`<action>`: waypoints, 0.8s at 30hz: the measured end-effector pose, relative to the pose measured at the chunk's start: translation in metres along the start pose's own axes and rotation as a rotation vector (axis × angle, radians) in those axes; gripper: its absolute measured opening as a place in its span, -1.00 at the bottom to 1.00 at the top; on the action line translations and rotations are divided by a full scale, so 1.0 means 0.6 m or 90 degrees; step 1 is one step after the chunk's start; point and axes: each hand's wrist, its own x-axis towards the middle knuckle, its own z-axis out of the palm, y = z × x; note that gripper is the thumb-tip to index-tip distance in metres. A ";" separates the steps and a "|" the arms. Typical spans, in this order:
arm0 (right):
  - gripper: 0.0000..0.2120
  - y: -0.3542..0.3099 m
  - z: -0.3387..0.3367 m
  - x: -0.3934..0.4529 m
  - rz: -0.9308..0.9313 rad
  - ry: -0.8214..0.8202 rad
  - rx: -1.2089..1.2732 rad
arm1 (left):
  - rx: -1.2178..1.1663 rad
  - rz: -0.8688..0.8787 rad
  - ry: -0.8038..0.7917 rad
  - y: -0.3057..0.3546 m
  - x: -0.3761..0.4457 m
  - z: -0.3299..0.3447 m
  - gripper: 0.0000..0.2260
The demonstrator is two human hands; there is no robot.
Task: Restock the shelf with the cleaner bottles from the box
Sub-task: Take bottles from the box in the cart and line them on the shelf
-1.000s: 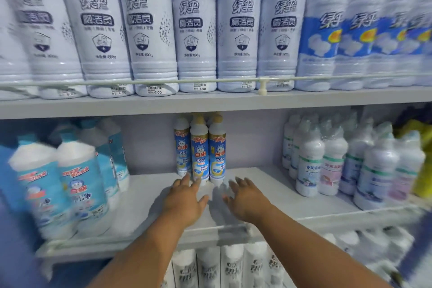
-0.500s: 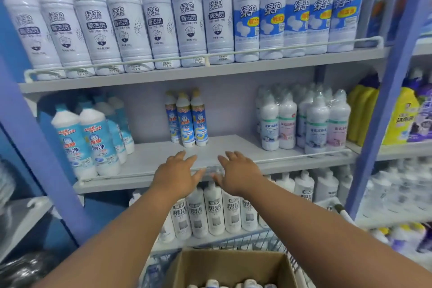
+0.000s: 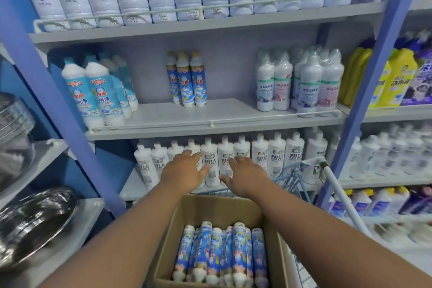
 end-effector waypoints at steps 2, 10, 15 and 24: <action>-0.32 0.006 0.033 -0.008 0.008 -0.027 0.004 | -0.022 -0.009 -0.024 -0.006 -0.008 0.034 -0.42; -0.33 0.030 0.194 -0.018 0.058 -0.169 0.033 | -0.061 -0.049 -0.133 -0.031 -0.025 0.191 -0.39; -0.32 0.039 0.280 -0.006 0.107 -0.245 0.070 | -0.063 -0.098 -0.216 -0.055 -0.026 0.285 -0.47; -0.31 0.038 0.439 0.026 0.274 -0.401 0.194 | -0.174 -0.282 -0.387 -0.137 -0.012 0.456 -0.37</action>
